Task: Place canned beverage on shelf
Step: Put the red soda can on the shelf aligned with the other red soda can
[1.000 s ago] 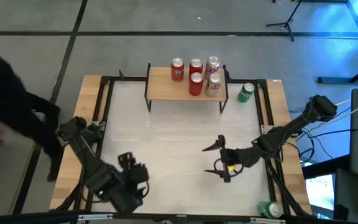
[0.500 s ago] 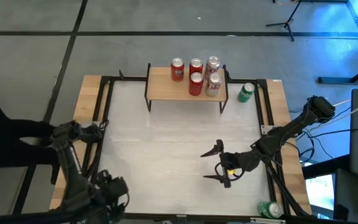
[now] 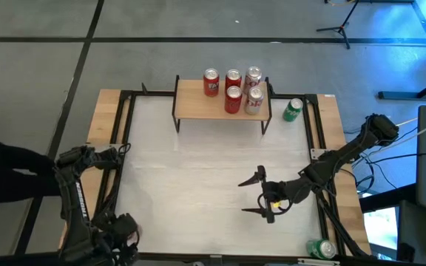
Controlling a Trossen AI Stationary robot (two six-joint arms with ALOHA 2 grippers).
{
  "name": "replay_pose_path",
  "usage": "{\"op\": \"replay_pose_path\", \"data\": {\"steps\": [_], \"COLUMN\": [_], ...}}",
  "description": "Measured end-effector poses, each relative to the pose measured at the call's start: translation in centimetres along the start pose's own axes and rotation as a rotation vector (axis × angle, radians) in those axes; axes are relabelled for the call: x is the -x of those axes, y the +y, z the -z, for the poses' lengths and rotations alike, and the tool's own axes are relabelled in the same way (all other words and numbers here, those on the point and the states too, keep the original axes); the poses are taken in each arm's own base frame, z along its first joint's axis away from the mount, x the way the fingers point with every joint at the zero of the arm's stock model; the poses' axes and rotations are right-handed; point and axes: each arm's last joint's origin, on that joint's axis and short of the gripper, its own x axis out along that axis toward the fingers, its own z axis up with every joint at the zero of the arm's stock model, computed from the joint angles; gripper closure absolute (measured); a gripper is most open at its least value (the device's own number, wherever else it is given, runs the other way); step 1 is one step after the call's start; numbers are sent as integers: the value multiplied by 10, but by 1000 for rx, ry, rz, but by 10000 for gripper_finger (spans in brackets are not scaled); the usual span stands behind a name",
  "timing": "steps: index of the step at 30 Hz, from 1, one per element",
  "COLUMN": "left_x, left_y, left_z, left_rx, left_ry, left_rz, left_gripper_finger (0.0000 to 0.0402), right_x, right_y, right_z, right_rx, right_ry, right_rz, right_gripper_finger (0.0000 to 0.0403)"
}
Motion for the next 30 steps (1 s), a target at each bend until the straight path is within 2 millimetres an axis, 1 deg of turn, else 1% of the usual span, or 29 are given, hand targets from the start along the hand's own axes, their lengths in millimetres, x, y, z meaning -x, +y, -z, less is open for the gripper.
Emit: {"op": "replay_pose_path", "data": {"steps": [4, 7, 19, 26, 30], "left_x": [-10, -15, -18, -28, -31], "left_y": [3, 5, 5, 8, 8], "left_z": [4, 5, 4, 6, 7], "left_rx": [37, 37, 4, -3, -29], "left_ry": [59, 65, 20, 49, 48], "left_rz": [-69, -93, -87, -133, -131], "left_gripper_finger": [54, 54, 54, 54, 54], "right_x": [0, 0, 0, 0, 0], "right_y": [0, 0, 0, 0, 0], "right_z": [0, 0, 0, 0, 0], "right_rx": [3, 3, -5, -5, -6], "right_ry": [0, -1, -1, 0, -1], "right_rz": [2, 9, 9, 8, 8], "right_gripper_finger": [22, 22, 22, 22, 22]}}
